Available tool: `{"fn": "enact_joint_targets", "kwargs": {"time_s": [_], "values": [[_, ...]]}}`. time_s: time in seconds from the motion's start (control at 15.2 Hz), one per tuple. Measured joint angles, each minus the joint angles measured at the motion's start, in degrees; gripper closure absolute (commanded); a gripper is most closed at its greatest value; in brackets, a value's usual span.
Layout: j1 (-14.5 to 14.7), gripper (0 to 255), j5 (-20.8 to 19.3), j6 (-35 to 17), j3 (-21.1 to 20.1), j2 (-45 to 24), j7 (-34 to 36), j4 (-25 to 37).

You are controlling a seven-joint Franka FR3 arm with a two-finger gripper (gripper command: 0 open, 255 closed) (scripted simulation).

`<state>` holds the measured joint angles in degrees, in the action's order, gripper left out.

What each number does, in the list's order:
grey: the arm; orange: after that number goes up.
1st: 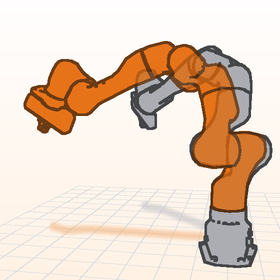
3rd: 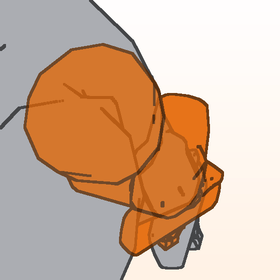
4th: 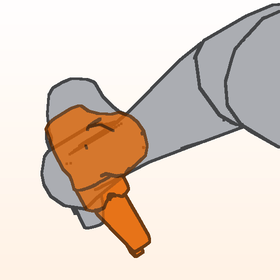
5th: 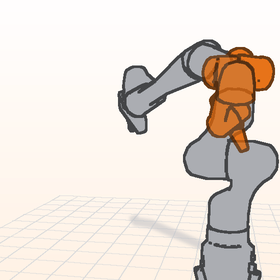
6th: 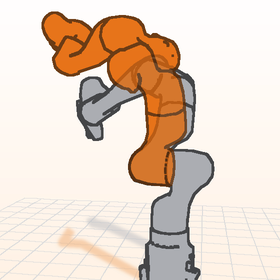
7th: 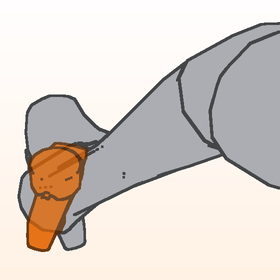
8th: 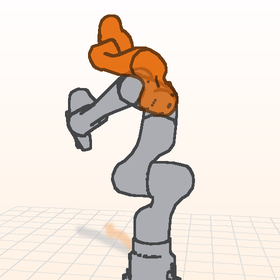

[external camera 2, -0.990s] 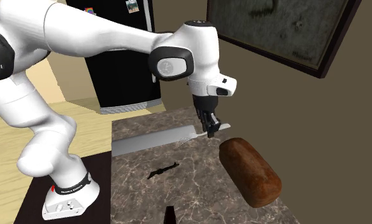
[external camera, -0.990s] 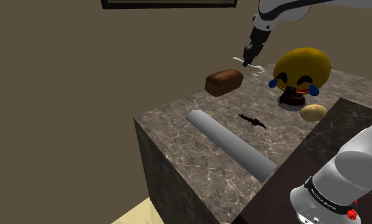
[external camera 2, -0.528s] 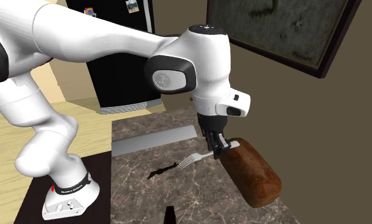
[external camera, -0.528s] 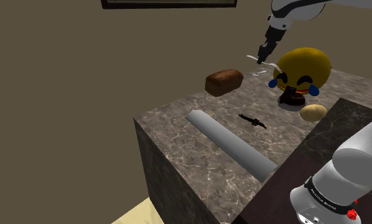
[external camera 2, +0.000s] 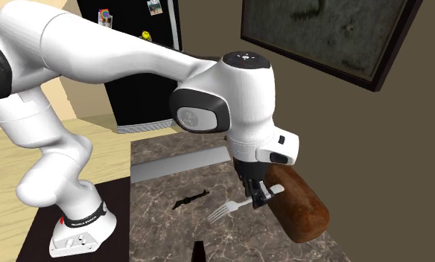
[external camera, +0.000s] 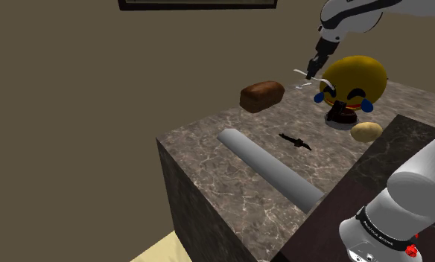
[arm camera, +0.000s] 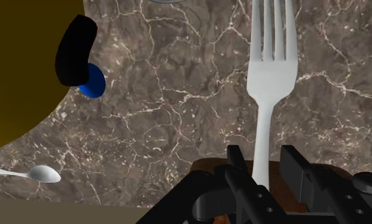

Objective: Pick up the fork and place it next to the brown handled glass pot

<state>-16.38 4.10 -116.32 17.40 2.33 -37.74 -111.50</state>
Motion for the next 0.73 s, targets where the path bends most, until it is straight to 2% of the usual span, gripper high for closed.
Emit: {"fn": "enact_joint_targets", "kwargs": {"time_s": [0.73], "values": [[-0.1,255,1.2,-8.4,0.2,-2.1,-1.4,-6.5]]}}
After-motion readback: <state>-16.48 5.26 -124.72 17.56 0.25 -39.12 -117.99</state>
